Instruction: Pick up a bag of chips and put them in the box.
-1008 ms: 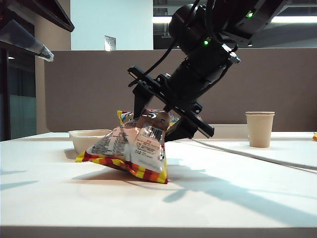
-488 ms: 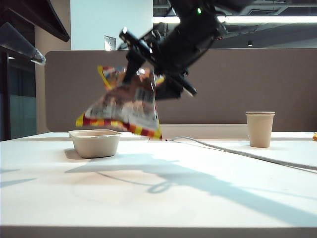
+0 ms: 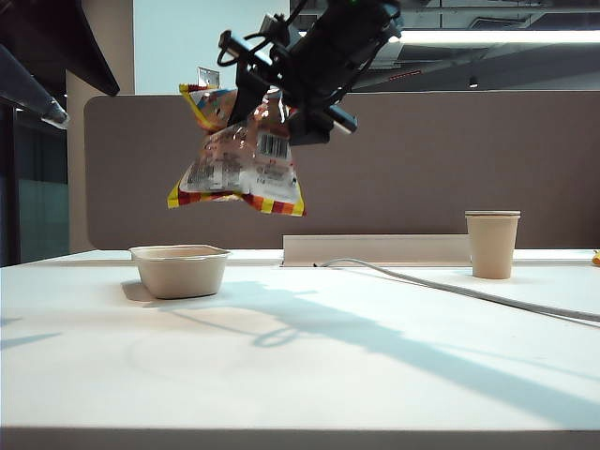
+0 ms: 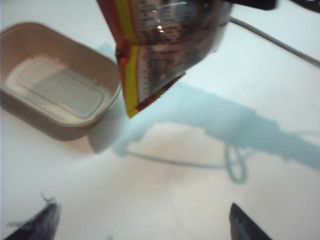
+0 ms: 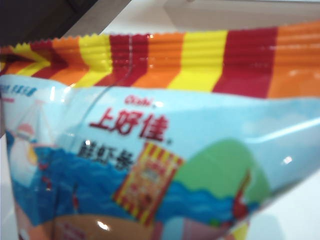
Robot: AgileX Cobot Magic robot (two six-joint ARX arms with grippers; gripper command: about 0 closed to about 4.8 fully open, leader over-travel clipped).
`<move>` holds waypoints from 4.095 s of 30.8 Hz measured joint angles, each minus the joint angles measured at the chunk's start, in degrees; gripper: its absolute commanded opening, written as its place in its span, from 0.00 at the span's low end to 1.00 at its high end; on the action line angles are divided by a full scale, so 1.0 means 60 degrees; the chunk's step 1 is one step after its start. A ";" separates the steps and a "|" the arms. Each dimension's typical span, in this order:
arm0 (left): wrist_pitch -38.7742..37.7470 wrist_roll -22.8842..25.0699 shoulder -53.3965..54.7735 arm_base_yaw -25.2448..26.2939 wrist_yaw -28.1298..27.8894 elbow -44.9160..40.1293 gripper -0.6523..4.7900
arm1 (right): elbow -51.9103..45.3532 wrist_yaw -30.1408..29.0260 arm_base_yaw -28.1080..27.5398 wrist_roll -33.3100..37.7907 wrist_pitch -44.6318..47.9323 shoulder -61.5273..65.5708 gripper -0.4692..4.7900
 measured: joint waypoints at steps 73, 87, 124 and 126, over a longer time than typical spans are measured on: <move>-0.0295 0.0022 0.0018 0.0004 -0.1191 0.0000 0.93 | 0.2084 -0.1512 0.0011 -0.0554 0.1534 0.3016 0.58; -0.0299 0.0025 0.0018 0.0000 -0.1191 0.0000 0.93 | 0.2087 -0.1512 0.0044 -0.0557 0.1508 0.3056 0.58; -0.0295 0.0025 0.0018 0.0004 -0.1191 0.0000 0.93 | 0.2091 -0.1512 0.0044 -0.0736 0.1308 0.3056 0.63; -0.0299 0.0025 0.0018 0.0004 -0.1191 0.0000 0.93 | 0.2091 -0.1512 0.0044 -0.0736 0.1311 0.3056 0.63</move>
